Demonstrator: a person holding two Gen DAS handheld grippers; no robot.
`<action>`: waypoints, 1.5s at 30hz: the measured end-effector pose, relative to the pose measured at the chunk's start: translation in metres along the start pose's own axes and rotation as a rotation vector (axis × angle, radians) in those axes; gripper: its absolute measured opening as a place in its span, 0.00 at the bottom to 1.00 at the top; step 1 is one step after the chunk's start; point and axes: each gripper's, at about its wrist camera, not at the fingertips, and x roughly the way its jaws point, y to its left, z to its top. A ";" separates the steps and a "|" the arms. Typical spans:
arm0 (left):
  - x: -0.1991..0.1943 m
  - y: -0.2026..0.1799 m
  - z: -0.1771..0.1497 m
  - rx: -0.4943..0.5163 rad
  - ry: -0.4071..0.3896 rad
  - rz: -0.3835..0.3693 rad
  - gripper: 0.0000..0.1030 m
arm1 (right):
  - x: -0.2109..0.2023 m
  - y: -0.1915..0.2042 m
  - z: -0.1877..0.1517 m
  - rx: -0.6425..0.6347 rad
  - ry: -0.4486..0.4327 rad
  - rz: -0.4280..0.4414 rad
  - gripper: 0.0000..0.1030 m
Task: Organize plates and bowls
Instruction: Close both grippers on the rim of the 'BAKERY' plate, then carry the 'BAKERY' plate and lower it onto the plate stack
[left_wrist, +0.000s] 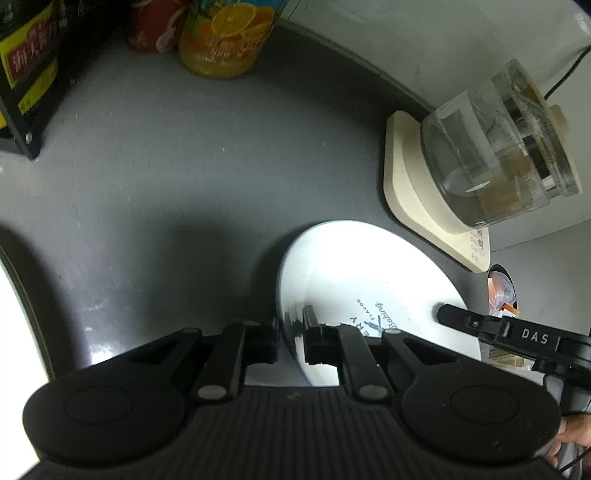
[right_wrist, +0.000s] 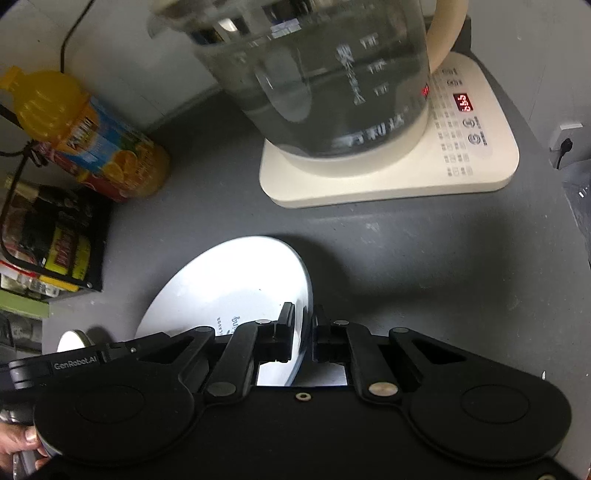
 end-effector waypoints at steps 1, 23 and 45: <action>-0.002 0.001 0.001 0.002 -0.001 -0.003 0.10 | -0.002 0.002 0.000 0.002 -0.006 0.001 0.09; -0.083 0.065 0.004 -0.016 -0.092 -0.032 0.10 | -0.022 0.088 -0.031 -0.028 -0.087 0.071 0.09; -0.144 0.196 -0.014 -0.168 -0.132 0.016 0.10 | 0.020 0.207 -0.072 -0.122 0.000 0.118 0.09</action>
